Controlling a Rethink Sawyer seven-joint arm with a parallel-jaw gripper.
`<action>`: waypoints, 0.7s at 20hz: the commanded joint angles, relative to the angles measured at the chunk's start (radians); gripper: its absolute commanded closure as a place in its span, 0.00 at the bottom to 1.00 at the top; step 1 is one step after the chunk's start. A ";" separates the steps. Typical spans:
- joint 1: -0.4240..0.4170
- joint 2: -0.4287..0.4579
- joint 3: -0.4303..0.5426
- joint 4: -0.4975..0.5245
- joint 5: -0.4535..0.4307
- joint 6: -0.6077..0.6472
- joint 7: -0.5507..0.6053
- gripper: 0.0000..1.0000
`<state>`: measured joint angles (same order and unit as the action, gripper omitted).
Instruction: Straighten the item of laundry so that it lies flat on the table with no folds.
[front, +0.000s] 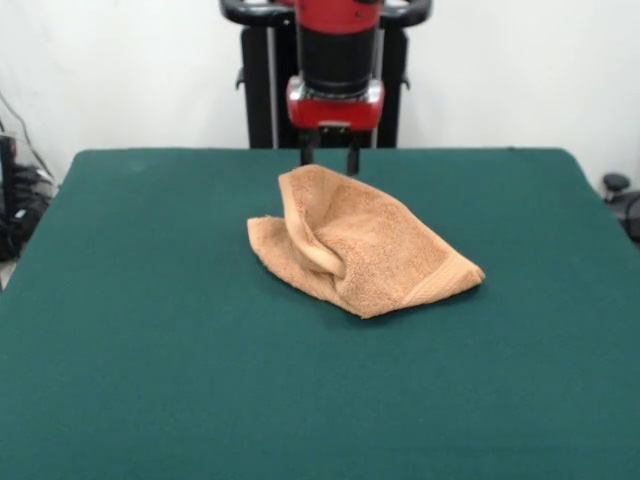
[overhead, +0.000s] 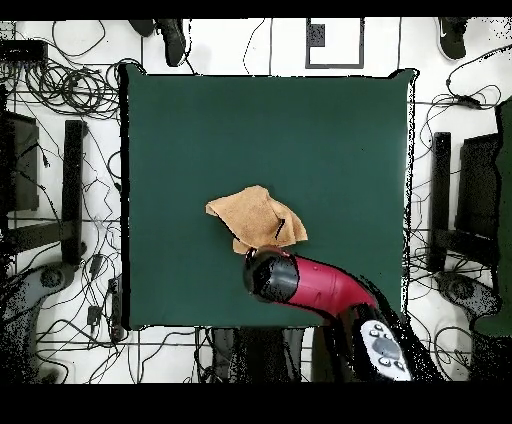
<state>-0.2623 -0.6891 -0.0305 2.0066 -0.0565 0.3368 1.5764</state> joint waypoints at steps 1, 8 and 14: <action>0.087 -0.034 -0.043 0.042 0.155 0.150 0.362 0.00; 0.119 -0.129 -0.109 0.163 0.304 0.134 0.461 0.00; 0.164 -0.086 -0.172 0.197 0.392 0.004 0.580 0.00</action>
<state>-0.1536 -0.8099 -0.1580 2.1060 0.2316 0.4142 1.7745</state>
